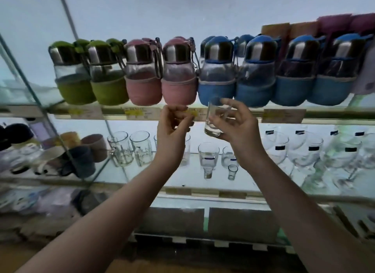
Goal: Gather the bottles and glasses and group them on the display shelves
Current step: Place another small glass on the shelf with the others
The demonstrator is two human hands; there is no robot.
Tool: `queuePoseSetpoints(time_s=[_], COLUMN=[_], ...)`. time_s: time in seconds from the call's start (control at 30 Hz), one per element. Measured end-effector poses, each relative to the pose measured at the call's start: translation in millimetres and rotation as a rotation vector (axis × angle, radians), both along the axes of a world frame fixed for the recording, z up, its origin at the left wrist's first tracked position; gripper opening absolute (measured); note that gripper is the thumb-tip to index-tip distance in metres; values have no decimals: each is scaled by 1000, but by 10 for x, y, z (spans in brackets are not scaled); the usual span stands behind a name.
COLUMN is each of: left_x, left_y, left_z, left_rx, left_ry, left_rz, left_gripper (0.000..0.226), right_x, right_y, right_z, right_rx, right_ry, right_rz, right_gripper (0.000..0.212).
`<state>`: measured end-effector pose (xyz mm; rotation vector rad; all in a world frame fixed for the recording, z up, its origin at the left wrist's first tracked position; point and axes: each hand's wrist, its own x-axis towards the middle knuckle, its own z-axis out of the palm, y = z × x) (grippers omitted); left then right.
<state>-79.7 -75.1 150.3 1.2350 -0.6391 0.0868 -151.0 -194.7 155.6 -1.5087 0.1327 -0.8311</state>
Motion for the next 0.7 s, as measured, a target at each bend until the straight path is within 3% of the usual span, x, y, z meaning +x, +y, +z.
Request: queuePoseSetpoints(time_s=[0.33,0.57,0.7], left_x=[274,409,498], left_y=[337,349,319], left_z=[-577,-961,-1160], left_rx=[99,165,245], left_ry=[150,286,330], left_rz=[79,68,11], left_gripper=[20,12,20], right_x=[338,509,625], right_y=[333,359,339], right_z=[-590,-1002,-1240], right_rx=[-64,42,69], right_ry=[201,275,326], right_rz=[-28,13,11], right_gripper=[38,33,35])
